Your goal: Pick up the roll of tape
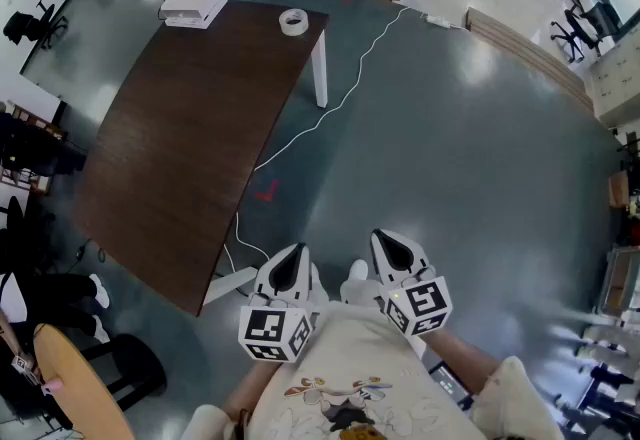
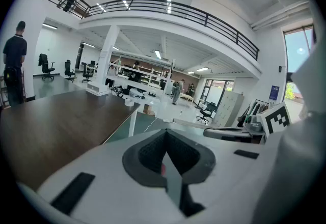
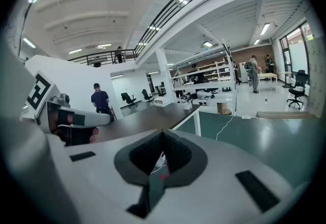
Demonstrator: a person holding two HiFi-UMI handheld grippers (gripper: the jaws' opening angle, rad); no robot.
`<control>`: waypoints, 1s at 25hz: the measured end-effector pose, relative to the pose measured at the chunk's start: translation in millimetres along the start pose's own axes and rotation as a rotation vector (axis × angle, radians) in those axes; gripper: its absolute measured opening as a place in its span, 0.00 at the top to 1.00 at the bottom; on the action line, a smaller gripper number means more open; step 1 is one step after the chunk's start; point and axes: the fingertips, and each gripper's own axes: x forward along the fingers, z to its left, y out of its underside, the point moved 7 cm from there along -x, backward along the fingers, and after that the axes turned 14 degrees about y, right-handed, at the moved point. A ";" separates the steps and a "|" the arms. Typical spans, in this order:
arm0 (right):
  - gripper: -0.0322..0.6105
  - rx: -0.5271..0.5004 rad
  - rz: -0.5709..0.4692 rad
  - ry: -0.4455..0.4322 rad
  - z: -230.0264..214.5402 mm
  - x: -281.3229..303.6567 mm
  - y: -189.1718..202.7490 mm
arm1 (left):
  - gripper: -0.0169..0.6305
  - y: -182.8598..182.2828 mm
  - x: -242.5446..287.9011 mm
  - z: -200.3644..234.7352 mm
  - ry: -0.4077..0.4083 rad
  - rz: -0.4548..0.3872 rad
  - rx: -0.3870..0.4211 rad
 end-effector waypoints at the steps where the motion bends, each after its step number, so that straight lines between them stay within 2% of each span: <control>1: 0.94 0.000 0.001 -0.001 -1.7 -2.1 -0.4 | 0.96 -0.2 0.3 -3.1 0.000 0.001 0.001; 10: 0.94 0.015 0.006 -0.005 -23.2 -14.2 -1.7 | 0.96 -2.6 8.2 -27.6 -0.013 0.003 0.014; 18: 0.94 0.046 -0.005 -0.005 -66.9 -22.6 4.7 | 0.96 7.6 16.1 -47.5 -0.078 -0.002 0.001; 25: 0.94 0.027 0.015 -0.026 -80.4 -5.0 2.7 | 0.96 6.5 33.4 -42.4 -0.098 -0.014 -0.019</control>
